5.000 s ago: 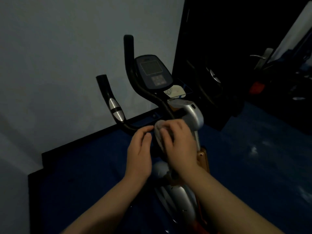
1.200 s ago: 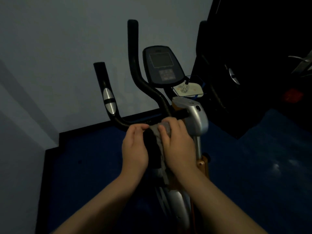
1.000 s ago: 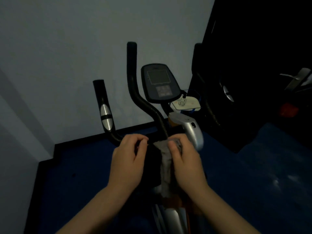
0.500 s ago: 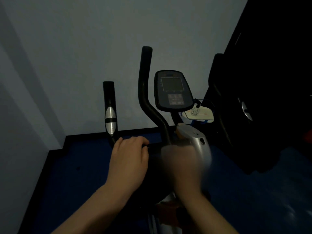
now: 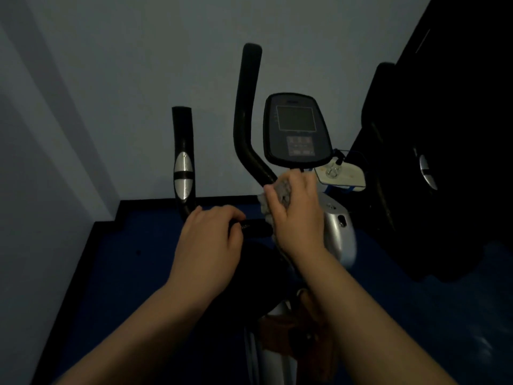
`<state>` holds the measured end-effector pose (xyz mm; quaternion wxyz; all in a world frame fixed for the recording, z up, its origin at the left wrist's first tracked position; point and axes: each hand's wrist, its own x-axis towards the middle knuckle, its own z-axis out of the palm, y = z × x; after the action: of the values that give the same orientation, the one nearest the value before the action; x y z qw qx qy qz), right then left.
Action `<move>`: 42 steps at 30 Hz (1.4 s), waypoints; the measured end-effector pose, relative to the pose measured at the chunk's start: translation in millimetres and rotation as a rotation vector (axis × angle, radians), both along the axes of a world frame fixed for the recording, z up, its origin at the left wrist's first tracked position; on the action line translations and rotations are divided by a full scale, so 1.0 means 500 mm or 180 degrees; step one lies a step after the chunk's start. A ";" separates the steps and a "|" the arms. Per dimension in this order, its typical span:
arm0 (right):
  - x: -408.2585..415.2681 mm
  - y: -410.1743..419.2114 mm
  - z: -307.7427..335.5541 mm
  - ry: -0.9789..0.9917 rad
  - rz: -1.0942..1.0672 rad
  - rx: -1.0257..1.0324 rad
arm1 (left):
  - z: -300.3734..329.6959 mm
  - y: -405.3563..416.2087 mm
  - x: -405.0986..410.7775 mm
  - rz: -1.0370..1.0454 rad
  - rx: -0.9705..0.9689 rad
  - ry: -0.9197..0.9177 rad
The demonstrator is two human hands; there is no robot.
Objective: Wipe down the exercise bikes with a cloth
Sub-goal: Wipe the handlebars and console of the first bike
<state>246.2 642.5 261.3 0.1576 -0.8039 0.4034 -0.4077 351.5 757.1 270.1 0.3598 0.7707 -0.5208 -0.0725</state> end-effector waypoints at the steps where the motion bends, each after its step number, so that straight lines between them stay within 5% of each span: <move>1: 0.004 -0.006 -0.001 -0.0013 -0.0120 -0.0131 | 0.000 0.001 0.000 0.0009 -0.0006 0.0006; 7: -0.063 0.053 -0.061 -0.0653 -0.0198 -0.0051 | 0.000 0.004 0.002 -0.0136 -0.0079 -0.0012; 23: -0.008 0.002 -0.015 0.0149 -0.0048 -0.0102 | -0.001 -0.007 0.007 -0.0607 0.0009 0.0020; 31: -0.052 0.065 -0.041 0.0097 -0.0023 -0.0058 | 0.015 -0.011 0.051 -0.0691 -0.0609 0.0075; 38: 0.069 -0.068 0.045 0.0498 0.0241 -0.0328 | 0.100 -0.159 0.196 -0.0712 -0.1125 -0.0896; 42: -0.004 -0.009 0.008 0.0239 0.0307 -0.0067 | 0.097 -0.202 0.260 -0.0281 -0.1047 -0.0823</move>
<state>244.5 638.0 265.2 0.1534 -0.8387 0.3654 -0.3735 481.4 656.1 318.6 0.4074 0.6810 -0.6007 0.0972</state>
